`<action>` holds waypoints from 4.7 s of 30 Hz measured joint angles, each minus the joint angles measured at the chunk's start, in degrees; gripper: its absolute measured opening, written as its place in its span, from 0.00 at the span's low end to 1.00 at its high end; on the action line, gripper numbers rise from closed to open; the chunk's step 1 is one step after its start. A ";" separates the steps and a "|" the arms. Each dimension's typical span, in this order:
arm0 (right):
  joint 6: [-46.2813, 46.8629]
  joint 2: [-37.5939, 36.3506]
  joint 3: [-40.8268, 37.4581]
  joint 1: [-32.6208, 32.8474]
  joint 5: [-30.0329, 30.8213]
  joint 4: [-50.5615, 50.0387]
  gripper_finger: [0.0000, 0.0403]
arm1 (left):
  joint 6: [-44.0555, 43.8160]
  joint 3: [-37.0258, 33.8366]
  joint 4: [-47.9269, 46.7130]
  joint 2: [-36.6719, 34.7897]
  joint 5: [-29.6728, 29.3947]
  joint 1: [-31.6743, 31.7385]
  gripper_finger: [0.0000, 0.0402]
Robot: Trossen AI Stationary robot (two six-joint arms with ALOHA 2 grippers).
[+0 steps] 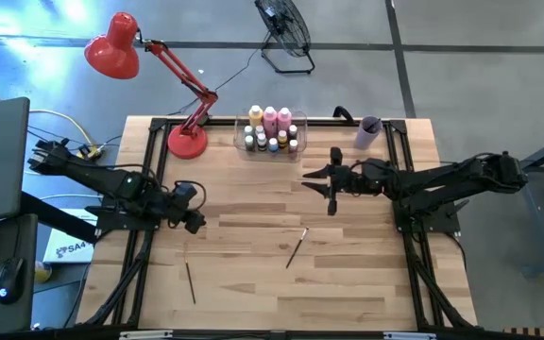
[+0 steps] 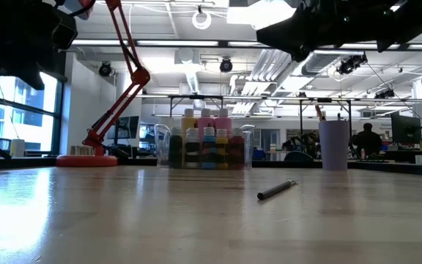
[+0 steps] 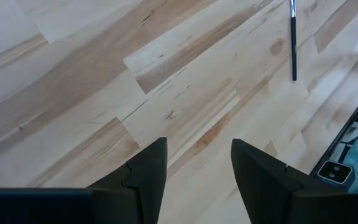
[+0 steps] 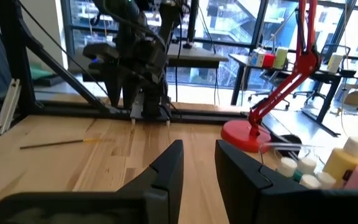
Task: Pick & Place Paint Supplies
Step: Put the black paint brush into the violet cup
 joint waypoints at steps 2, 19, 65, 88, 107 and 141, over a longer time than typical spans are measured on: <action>0.15 0.00 0.00 0.07 -0.14 0.83 0.21 | 0.00 0.00 0.00 0.00 -0.03 0.00 0.44; 2.89 0.00 -0.02 0.15 -0.22 2.45 0.21 | 2.64 0.02 0.04 0.00 -3.62 0.00 0.44; -3.20 0.02 -0.02 -0.01 0.00 1.39 0.21 | 5.60 0.05 14.55 0.95 -14.98 0.00 0.43; -3.20 0.02 -0.02 -0.03 0.00 -0.70 0.21 | -14.09 14.80 -20.09 19.13 2.24 -3.44 0.02; -2.16 0.02 -0.02 -0.01 -0.02 -4.10 0.21 | -50.58 14.73 -22.51 28.75 -2.41 -27.93 0.03; -1.96 0.02 -0.02 -0.01 -0.01 -4.13 0.21 | -50.07 -3.11 -4.15 21.38 4.78 -28.09 0.03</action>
